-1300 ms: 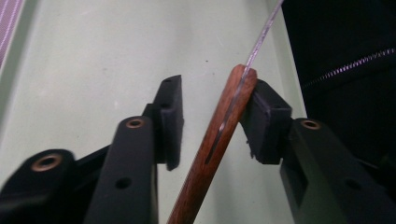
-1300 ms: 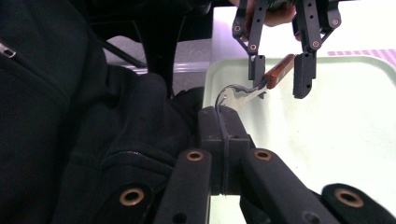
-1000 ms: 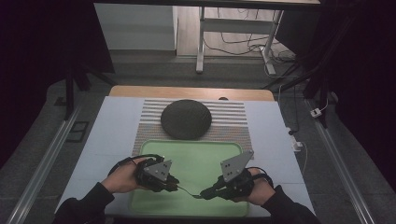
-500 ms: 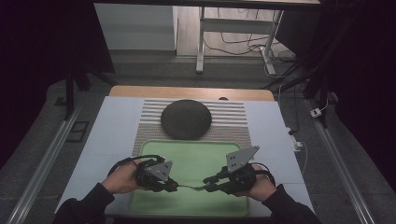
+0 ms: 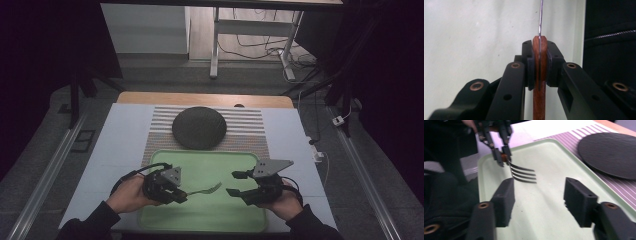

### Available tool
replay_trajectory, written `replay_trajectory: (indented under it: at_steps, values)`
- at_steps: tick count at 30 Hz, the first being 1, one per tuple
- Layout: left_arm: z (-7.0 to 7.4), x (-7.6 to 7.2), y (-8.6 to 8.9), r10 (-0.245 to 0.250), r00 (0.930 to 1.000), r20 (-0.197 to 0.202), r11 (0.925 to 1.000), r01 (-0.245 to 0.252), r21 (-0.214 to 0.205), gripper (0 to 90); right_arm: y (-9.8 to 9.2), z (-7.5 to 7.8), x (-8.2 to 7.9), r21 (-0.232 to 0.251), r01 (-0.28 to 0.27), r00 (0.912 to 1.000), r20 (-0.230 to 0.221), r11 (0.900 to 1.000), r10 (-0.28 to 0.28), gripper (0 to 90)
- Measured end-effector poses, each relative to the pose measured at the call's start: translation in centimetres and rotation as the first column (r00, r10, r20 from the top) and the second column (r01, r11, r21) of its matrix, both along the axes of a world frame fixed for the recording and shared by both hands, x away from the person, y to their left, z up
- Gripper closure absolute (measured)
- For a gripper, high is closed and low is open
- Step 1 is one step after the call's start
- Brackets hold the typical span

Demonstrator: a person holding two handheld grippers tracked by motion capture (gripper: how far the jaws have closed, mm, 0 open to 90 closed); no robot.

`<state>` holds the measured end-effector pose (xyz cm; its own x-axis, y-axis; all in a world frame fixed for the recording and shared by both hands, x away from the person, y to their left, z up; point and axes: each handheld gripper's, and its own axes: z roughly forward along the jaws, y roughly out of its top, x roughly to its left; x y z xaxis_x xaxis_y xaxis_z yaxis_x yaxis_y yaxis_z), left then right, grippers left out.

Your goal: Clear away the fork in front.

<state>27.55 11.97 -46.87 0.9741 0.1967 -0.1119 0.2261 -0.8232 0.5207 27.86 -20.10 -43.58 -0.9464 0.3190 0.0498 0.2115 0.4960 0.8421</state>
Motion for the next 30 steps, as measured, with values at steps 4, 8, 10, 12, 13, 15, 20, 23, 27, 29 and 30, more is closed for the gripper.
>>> replay_trajectory:
  at_steps: [4, 8, 10, 12, 13, 15, 20, 23, 27, 29, 30]
  values:
    - [0.0, -0.4, 0.4, 0.075, 0.9972, -0.004, 0.997, -0.075, 0.016, 79.5, -0.9, -0.1, -0.7, -0.014, 0.08, 0.9968, -0.007, 0.9967, -0.08, 32.1]
    - [0.2, -0.8, 0.9, 0.152, 0.9884, -0.006, 0.988, -0.151, 0.032, 79.5, -1.7, -0.2, -1.5, -0.039, 0.148, 0.9889, 0.002, 0.9882, -0.148, 25.2]
    - [0.3, -0.9, 1.3, 0.221, 0.9749, -0.025, 0.9748, -0.221, 0.034, 79.6, -2.2, -0.3, -1.8, -0.04, 0.171, 0.9852, 0.007, 0.9844, -0.171, 23.9]
    - [0.3, -0.9, 1.5, 0.244, 0.9692, -0.03, 0.9693, -0.243, 0.036, 79.6, -2.6, -0.3, -2.2, -0.051, 0.208, 0.978, 0.019, 0.9767, -0.208, 20.5]
    - [0.2, -0.9, 1.6, 0.268, 0.9628, -0.037, 0.9632, -0.266, 0.038, 79.6, -2.8, -0.4, -2.3, -0.054, 0.223, 0.9749, 0.023, 0.9734, -0.222, 18.4]
    - [0.1, -1.0, 1.9, 0.314, 0.9475, -0.058, 0.9492, -0.313, 0.036, 79.6, -3.2, -0.5, -2.6, -0.061, 0.256, 0.9666, 0.03, 0.9647, -0.255, 15.3]
    - [-0.3, -1.0, 2.7, 0.431, 0.8971, -0.096, 0.9022, -0.429, 0.047, 79.5, -4.1, -0.6, -3.1, -0.08, 0.308, 0.9511, 0.046, 0.9479, -0.305, 11.2]
    - [-0.7, -0.9, 3.1, 0.494, 0.8622, -0.111, 0.8693, -0.49, 0.067, 79.5, -4.7, -0.7, -3.4, -0.072, 0.332, 0.943, 0.047, 0.9405, -0.33, 9.8]
    - [-1.5, -0.5, 3.1, 0.568, 0.8156, -0.112, 0.8228, -0.557, 0.112, 79.5, -5.7, -0.8, -3.8, -0.081, 0.366, 0.9304, 0.041, 0.9269, -0.364, 9.8]
    - [-1.9, -0.1, 3.3, 0.606, 0.7843, -0.131, 0.7948, -0.592, 0.132, 79.5, -5.9, -0.9, -3.9, -0.089, 0.37, 0.9289, 0.039, 0.9247, -0.368, 9.8]
    - [-2.3, 0.3, 3.5, 0.643, 0.7523, -0.142, 0.7653, -0.627, 0.146, 79.5, -6.0, -0.9, -4.0, -0.093, 0.378, 0.9258, 0.04, 0.9211, -0.376, 9.8]
